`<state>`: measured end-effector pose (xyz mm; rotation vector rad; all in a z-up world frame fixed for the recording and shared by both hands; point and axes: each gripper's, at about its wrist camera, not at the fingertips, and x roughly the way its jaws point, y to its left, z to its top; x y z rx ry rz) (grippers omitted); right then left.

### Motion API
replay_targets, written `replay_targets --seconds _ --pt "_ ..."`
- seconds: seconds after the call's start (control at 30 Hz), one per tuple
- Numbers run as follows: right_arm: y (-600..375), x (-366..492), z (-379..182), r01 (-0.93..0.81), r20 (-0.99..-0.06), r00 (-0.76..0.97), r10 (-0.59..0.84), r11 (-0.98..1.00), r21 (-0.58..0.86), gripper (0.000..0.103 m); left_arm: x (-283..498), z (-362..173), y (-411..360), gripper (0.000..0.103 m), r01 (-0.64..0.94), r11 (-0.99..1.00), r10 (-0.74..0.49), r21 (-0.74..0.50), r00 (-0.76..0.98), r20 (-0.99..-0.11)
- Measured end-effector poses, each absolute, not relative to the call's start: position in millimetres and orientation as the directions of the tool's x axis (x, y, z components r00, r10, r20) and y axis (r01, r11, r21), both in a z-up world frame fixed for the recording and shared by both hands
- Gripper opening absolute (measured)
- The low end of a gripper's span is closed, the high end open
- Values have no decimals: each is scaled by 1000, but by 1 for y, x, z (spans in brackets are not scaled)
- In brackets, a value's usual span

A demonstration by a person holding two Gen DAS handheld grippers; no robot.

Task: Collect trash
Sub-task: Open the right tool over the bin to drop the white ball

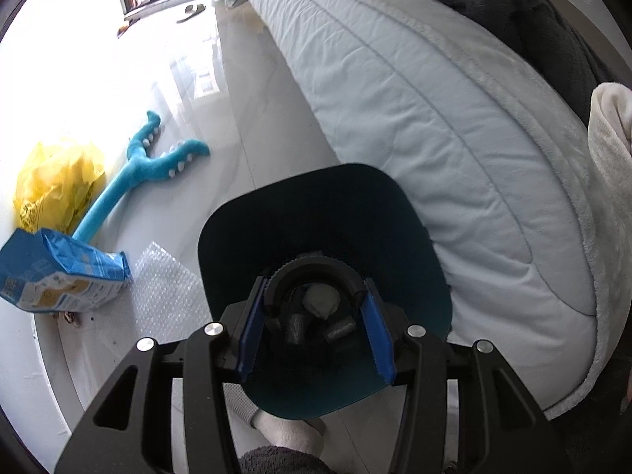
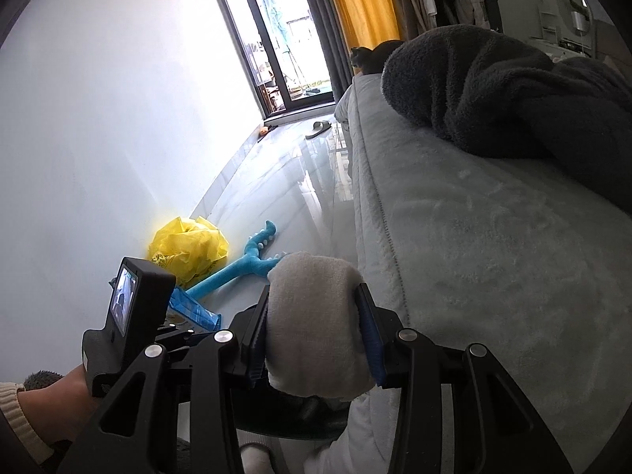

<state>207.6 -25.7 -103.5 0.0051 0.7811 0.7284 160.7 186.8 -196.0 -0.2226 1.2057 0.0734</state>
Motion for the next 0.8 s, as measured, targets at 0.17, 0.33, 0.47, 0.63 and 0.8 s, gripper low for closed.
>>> replay_targets --seconds 0.17,0.33,0.47,0.63,0.8 --pt "-5 210 -115 -611 -670 457 585 754 242 42 156 -204 201 51 -206 962 -103 -179 332 -938" --pt "14 212 -130 -626 -707 427 564 749 219 42 149 -204 209 67 -209 957 -122 -199 332 -935" --pt "33 213 -146 -640 -745 396 536 743 194 42 143 -201 219 70 -221 950 -132 -219 351 -927" --pt "49 216 -170 -638 -793 346 501 745 193 42 134 -185 232 77 -249 945 -94 -211 411 -907" --pt "64 214 -191 -642 -830 300 470 743 188 42 128 -170 243 79 -267 939 -68 -216 472 -879"
